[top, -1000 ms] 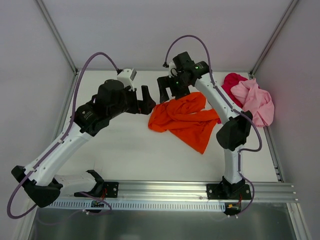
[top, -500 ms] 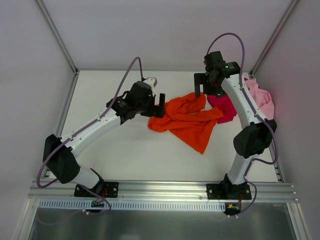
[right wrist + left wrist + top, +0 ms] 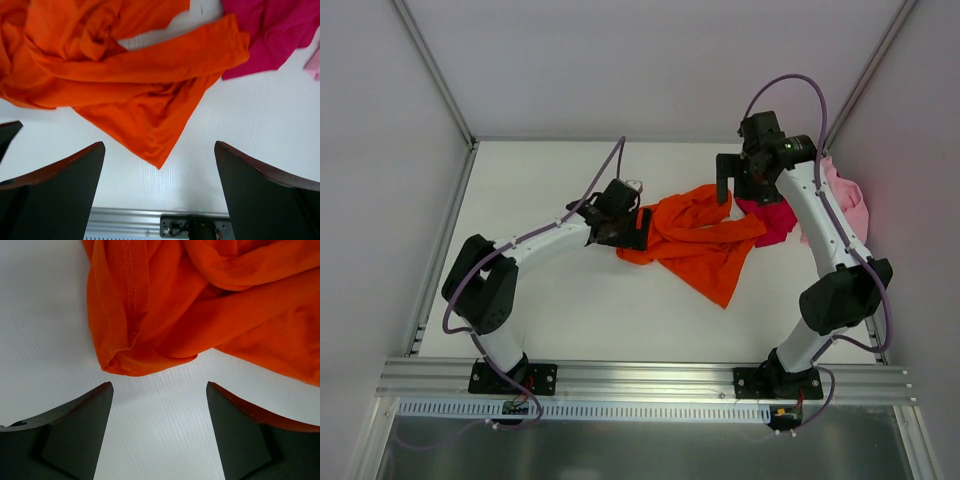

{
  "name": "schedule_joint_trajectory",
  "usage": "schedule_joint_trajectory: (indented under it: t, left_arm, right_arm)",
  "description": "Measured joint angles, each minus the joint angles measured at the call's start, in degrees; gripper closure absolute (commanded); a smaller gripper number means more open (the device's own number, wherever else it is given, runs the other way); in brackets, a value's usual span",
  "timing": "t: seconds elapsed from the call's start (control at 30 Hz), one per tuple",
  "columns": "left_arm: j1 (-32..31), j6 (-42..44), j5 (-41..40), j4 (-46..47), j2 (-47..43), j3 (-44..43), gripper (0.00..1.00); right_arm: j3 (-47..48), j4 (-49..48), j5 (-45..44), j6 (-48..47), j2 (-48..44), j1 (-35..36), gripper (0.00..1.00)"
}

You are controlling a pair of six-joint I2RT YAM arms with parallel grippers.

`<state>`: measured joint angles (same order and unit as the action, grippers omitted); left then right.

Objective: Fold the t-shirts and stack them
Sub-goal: Move the tshirt to the center of the board

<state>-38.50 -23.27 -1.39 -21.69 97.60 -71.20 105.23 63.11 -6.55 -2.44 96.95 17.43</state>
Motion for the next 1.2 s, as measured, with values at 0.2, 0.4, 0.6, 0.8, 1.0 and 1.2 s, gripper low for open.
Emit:
schedule_joint_trajectory:
  t: [0.2,0.4,0.6,0.8,1.0,1.2]
  left_arm:
    - [0.0,0.0,0.52,0.04,2.56,-0.02,0.24]
    - [0.0,0.02,0.87,0.48,3.96,-0.28,0.24]
    - [0.0,0.44,-0.02,0.37,4.7,-0.79,0.24]
    - [0.0,1.66,-2.78,0.46,5.07,-3.1,0.24]
    - [0.72,2.51,-4.04,0.42,5.97,-4.92,0.25]
    - [1.88,2.99,-4.24,0.48,8.39,-6.12,0.27]
  right_arm:
    - [-12.0,-1.11,2.89,1.97,-0.81,0.0,0.03]
    - [-13.27,-1.42,2.97,1.73,-1.46,0.0,0.03]
    - [-16.09,-3.13,3.74,1.14,-4.46,0.0,0.04]
    - [-22.71,-3.76,6.21,1.38,-5.57,0.02,0.07]
    - [-35.52,-4.85,10.29,3.41,-8.74,0.74,0.07]
    - [-40.57,-4.74,11.89,4.94,-13.94,2.84,0.07]
